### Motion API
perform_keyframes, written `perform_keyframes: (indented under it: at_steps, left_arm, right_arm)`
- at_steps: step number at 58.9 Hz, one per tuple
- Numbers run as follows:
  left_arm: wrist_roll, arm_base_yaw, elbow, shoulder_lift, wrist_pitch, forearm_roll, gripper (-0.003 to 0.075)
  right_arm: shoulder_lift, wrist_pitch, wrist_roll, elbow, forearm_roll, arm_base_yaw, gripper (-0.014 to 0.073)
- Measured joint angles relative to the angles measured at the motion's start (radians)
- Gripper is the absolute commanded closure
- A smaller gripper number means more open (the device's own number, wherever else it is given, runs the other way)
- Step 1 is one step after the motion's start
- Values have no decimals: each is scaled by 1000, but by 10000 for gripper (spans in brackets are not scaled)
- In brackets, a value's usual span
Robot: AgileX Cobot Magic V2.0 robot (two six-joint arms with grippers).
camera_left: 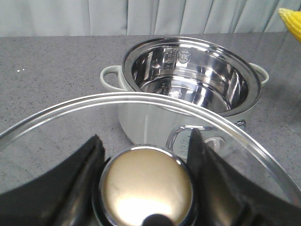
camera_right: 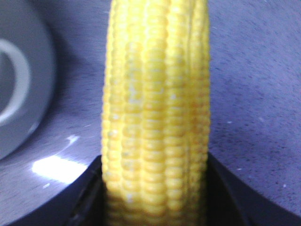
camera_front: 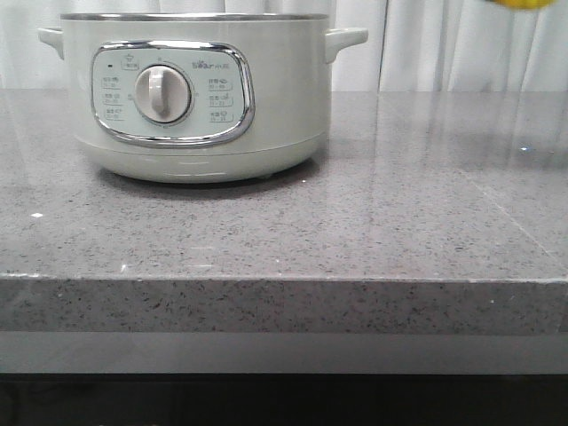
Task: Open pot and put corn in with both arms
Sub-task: 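Carry the corn cob with the right gripper over the open pot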
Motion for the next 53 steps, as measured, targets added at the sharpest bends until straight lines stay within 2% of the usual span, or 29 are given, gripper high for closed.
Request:
perform_keyframes:
  at_steps: [10,20,31,53]
  left_arm:
    - [-1,0,0,0,0,0,438]
    - [-1,0,0,0,-2,0,438]
    - [-1,0,0,0,-2,0,438]
    - [-1,0,0,0,-3,0,438]
  right_arm:
    - [-28,90,-1,-77,23,92,314]
    - [-26,93,-2,-138,42,205,314]
    - [13,21,-2,-190,58,291,314]
    - [173,-181,-6,-242,59,379,314]
